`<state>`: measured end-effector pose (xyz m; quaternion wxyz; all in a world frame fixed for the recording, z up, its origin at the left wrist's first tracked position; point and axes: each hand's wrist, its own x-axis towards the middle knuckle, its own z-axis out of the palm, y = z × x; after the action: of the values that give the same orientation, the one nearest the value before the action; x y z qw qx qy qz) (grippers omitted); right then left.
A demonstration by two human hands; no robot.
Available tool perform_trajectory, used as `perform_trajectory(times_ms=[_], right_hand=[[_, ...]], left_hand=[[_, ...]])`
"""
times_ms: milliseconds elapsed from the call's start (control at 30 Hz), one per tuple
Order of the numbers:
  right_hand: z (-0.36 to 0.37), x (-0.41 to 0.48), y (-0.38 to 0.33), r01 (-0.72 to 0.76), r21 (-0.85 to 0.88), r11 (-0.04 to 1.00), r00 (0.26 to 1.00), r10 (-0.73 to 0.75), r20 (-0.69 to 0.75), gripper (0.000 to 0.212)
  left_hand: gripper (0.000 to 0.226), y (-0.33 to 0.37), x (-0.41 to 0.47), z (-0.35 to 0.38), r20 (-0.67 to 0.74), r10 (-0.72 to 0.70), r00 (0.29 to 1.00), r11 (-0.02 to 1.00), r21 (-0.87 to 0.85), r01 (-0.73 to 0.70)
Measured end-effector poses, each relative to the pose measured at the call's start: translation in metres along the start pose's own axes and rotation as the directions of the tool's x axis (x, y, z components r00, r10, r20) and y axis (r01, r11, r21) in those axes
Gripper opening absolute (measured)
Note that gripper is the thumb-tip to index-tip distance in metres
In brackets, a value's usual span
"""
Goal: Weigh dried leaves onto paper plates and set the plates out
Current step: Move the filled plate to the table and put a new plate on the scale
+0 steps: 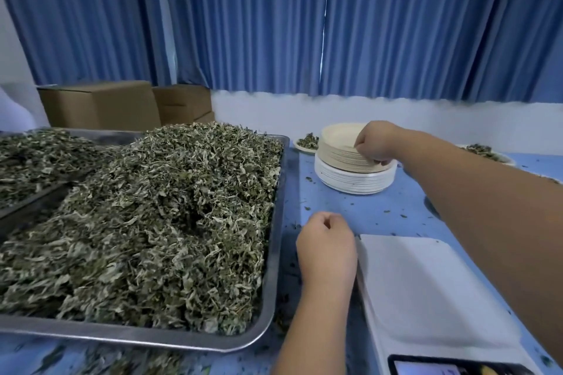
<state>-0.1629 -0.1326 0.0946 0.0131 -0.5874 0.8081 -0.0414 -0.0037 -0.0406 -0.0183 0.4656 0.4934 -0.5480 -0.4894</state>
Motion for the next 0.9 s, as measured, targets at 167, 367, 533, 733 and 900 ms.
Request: perform_trajectory(times_ms=[167, 367, 533, 733, 900], right_hand=[[-0.001, 0.009, 0.008, 0.054, 0.056, 0.997, 0.998, -0.052, -0.031, 0.029], [0.009, 0.009, 0.009, 0.120, -0.007, 0.993, 0.982, -0.120, -0.145, 0.030], [0.007, 0.013, 0.019, 0.143, 0.000, 0.990, 0.970, -0.140, -0.196, 0.028], [-0.002, 0.015, 0.025, 0.166, 0.032, 0.986, 0.952, -0.152, -0.267, 0.022], [-0.008, 0.013, 0.027, 0.189, 0.030, 0.981, 0.930, -0.169, -0.327, 0.021]], left_hand=[[0.019, 0.000, 0.000, -0.001, -0.007, 0.008, 1.000, 1.000, 0.017, -0.007], [0.019, -0.004, 0.001, 0.000, -0.011, 0.010, 1.000, 1.000, 0.016, -0.010], [0.020, -0.004, 0.002, 0.002, -0.015, 0.018, 1.000, 1.000, 0.025, -0.018], [0.020, -0.004, 0.002, 0.003, -0.007, 0.012, 1.000, 1.000, 0.019, -0.012], [0.019, -0.005, 0.003, 0.002, -0.007, 0.010, 1.000, 1.000, 0.011, -0.009]])
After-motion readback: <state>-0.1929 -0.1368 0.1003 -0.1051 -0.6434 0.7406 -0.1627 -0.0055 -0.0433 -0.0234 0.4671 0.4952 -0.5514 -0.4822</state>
